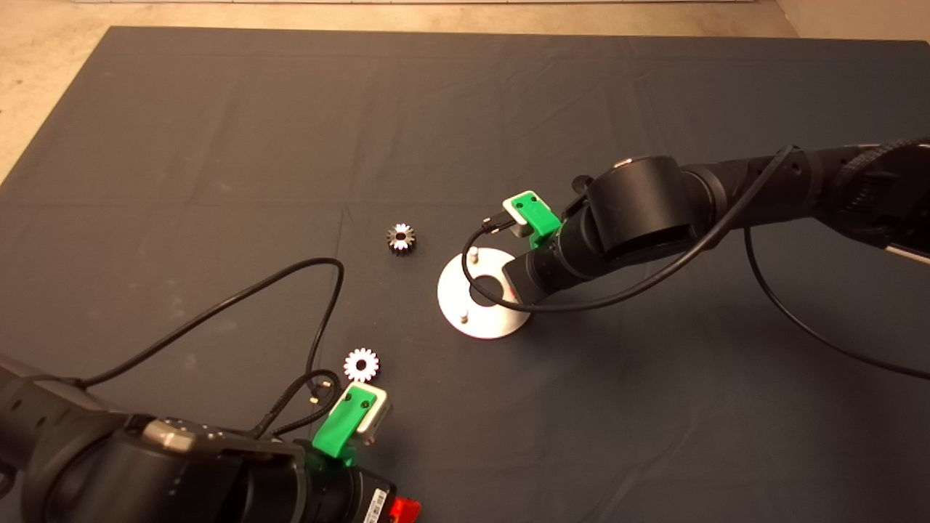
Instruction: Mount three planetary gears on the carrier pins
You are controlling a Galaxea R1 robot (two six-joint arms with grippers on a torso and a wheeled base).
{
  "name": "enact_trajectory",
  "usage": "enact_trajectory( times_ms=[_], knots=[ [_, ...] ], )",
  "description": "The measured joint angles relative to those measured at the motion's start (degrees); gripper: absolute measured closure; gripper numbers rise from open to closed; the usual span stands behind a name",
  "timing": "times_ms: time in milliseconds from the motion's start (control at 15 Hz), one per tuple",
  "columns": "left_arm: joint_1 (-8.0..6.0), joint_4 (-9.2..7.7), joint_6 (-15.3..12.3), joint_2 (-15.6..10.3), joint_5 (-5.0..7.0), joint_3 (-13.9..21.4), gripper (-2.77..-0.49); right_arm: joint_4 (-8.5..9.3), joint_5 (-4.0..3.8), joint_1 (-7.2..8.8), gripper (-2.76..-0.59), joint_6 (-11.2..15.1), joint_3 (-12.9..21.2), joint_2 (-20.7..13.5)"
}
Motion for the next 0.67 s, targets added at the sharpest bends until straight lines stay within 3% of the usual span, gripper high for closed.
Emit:
enact_trajectory(
  times_ms=[667],
  knots=[
    [0.0, 0.0, 0.0, 0.0, 0.0, 0.0, -2.36, 0.0, -0.02, -0.12, -0.91, -0.1, 0.0, -0.1]
  ],
)
